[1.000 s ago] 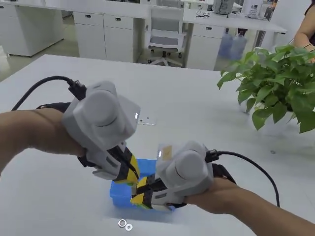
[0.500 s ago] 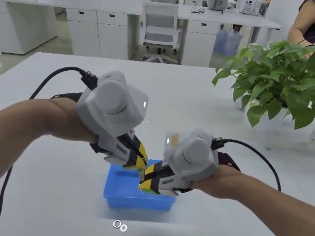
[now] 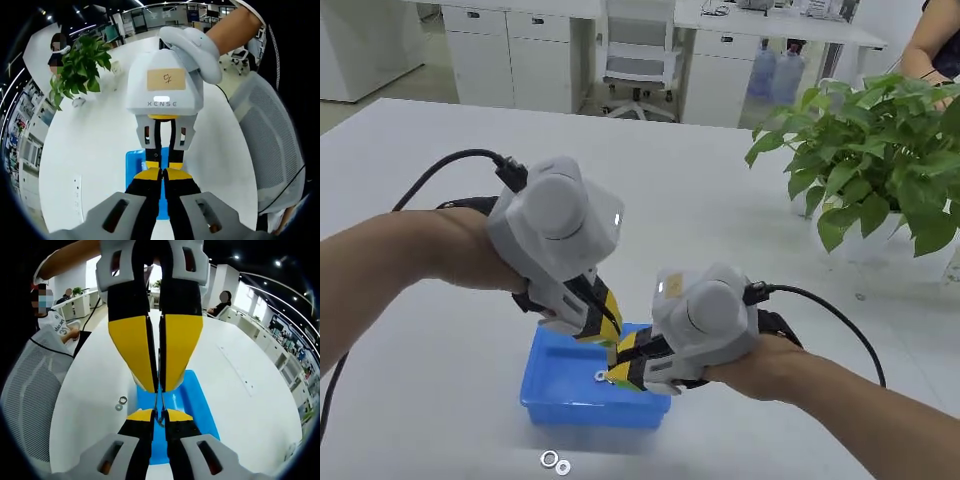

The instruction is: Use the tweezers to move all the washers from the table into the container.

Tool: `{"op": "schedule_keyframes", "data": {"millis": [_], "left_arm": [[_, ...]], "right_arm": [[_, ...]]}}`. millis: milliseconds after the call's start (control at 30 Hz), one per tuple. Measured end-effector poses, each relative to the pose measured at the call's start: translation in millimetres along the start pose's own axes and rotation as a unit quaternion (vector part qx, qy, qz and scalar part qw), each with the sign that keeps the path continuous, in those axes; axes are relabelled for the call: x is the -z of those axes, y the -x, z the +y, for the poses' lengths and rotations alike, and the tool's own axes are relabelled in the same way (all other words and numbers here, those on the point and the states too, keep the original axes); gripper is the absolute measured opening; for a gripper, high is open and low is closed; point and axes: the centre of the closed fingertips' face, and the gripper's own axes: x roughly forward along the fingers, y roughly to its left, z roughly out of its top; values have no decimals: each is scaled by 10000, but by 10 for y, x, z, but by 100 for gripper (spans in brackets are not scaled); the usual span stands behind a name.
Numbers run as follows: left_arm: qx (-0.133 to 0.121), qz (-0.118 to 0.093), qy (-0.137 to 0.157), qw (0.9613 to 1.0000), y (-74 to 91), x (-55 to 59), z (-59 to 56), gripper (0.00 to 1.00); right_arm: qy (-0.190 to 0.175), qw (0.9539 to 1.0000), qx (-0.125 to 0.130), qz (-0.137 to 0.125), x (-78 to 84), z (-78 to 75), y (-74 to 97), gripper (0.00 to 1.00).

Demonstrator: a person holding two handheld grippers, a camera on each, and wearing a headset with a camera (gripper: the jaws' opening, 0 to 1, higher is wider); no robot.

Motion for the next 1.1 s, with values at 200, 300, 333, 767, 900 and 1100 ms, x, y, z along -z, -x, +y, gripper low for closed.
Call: {"op": "schedule_keyframes", "data": {"millis": [200,300,333,767,900,1100], "left_arm": [[31,13,41,10000,-108,75,49,5],[27,24,67,10000,-145,103,61,6],[30,25,91,10000,-162,118,67,6],[105,27,219,9997,-314,246,119,6],[127,31,217,9997,-353,260,123,6],[142,37,220,9997,-387,280,133,6]], "right_arm": [[-85,10000,-28,44,99,-38,-75,9],[-123,9999,-41,59,135,-43,-108,9],[-130,9999,-50,71,152,-46,-123,9],[-248,9993,-169,210,307,-73,-244,10],[-272,9991,-194,251,346,-79,-264,10],[-295,9989,-226,284,380,-83,-281,10]]}}
